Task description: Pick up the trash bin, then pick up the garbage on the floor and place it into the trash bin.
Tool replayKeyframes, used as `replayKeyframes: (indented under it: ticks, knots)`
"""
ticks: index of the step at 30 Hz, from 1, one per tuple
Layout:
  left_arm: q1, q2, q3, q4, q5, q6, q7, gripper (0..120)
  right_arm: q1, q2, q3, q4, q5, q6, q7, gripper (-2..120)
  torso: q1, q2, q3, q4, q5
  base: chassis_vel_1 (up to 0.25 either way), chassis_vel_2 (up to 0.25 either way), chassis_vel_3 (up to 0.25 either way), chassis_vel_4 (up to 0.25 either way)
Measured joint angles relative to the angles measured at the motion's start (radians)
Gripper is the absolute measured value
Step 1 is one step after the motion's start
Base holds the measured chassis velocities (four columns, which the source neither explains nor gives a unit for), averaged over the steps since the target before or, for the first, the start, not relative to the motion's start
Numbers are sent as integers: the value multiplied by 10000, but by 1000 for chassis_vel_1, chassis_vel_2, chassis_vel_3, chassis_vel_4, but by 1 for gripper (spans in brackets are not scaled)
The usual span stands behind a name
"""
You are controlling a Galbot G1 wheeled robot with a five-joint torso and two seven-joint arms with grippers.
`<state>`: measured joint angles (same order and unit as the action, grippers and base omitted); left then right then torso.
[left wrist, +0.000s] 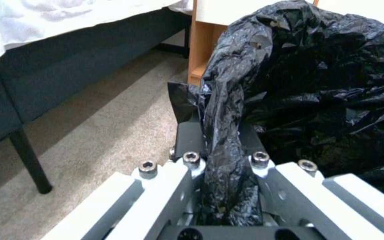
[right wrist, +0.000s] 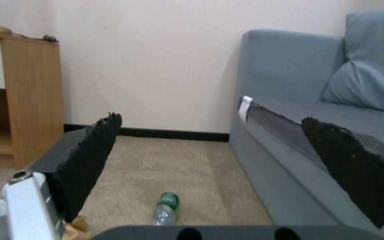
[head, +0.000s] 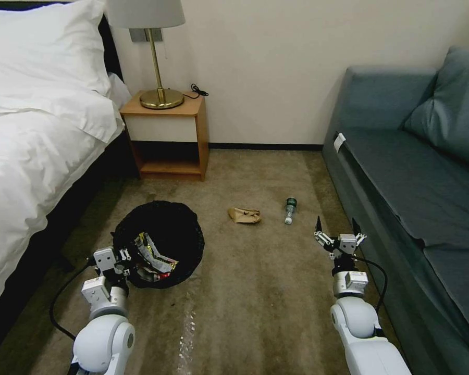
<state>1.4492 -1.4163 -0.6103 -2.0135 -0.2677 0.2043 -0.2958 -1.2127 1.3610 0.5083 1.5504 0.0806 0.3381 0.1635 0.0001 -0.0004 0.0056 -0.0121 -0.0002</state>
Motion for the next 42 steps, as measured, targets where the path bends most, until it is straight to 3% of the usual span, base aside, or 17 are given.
replayKeyframes:
  ticks: [42]
  knots:
    - [-41, -32, 16, -63, -2, -1, -4, 4, -87, 109, 116, -143, -2, 284, -323, 100, 0, 0, 0, 1, 0, -110, 116, 114, -109]
